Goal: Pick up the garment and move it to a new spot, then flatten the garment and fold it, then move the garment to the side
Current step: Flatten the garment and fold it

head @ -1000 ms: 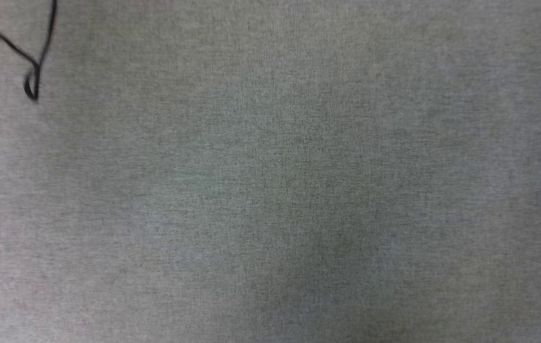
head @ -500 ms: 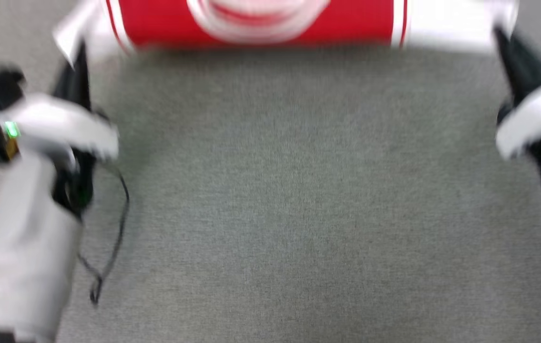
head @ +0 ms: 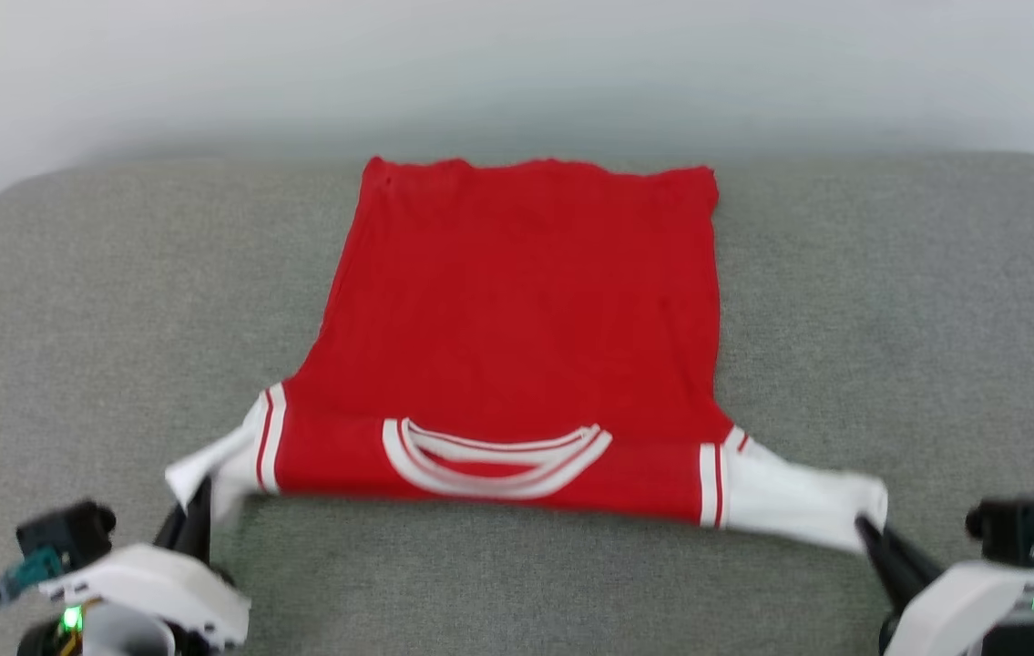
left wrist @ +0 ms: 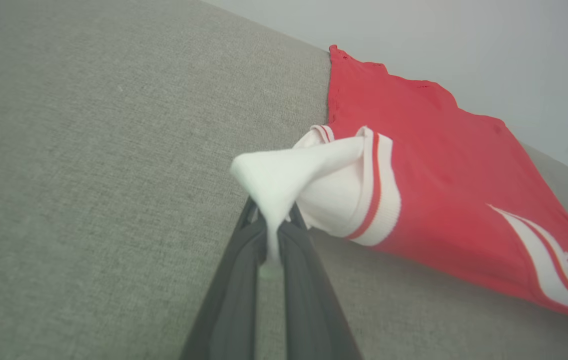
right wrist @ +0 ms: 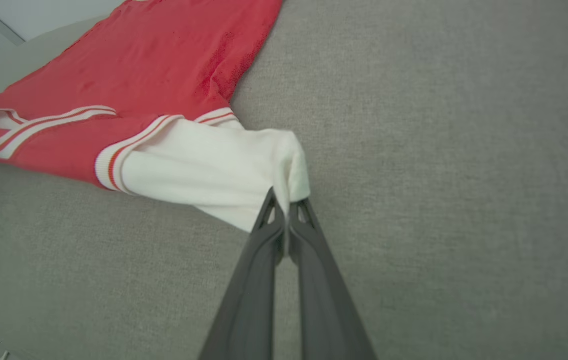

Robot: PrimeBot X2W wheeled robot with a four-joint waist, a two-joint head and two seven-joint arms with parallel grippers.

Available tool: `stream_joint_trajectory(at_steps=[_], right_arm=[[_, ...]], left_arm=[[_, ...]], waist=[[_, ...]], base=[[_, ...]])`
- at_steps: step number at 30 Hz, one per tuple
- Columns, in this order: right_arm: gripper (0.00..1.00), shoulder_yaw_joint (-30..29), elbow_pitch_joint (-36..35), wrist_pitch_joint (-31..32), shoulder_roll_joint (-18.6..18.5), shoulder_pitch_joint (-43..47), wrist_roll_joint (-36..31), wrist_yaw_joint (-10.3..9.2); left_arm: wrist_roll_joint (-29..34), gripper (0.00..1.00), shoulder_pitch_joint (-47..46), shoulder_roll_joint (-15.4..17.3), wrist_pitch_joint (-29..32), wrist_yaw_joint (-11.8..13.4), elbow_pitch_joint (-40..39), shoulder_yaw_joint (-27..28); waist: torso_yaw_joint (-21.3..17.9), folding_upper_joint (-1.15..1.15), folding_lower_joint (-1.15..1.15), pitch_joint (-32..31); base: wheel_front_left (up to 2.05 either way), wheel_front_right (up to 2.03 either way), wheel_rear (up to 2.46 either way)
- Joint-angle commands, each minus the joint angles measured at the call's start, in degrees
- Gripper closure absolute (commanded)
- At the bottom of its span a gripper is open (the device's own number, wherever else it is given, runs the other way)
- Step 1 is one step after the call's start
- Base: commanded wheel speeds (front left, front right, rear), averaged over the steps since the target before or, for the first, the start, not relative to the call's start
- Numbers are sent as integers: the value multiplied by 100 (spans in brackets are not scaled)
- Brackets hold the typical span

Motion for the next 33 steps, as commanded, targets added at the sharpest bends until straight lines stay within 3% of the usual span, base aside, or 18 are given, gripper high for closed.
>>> stream_joint_trajectory(at_steps=[1,5,8,9,10,11,17,22,27,33], right_arm=[[100,-81,-70,102,108,352,-69,-10],[100,-131,-84,369,341,1092,-112,-9],[100,-12,51,621,287,1465,-109,-9],[96,43,92,698,270,1531,-74,-9],[67,71,116,740,266,1552,-21,-9],[0,79,150,747,237,1535,12,-9],[0,-359,-7,295,357,794,-52,-7],[0,-708,245,269,363,-239,-139,-7],[0,-879,1119,508,194,-1889,-43,-7],[0,-939,2373,1279,-122,-3726,-115,-7]], left_arm=[[-61,100,303,41,52,110,-106,36],[-147,100,914,38,180,312,-357,12],[-102,100,1210,23,169,443,-518,-30],[-91,100,1282,16,160,474,-552,-52],[-56,100,1329,22,141,501,-590,-73],[-13,100,1345,12,109,516,-653,-101],[190,100,1198,26,-22,587,-1049,-194],[325,100,948,48,-42,599,-1441,-244],[540,100,524,52,-36,635,-1944,-350],[773,100,24,-83,-107,593,-2336,-540]], waist=[[24,0,2,-192],[62,0,2,-342],[62,0,2,-396],[60,0,2,-407],[58,0,2,-415],[68,0,2,-424],[159,0,2,-368],[294,0,2,-51],[566,0,2,548],[980,0,2,1279]], base=[[0,0,0],[0,0,0],[0,0,0],[0,0,0],[0,0,0],[0,0,0],[0,0,0],[0,0,0],[0,0,0],[0,0,0]])
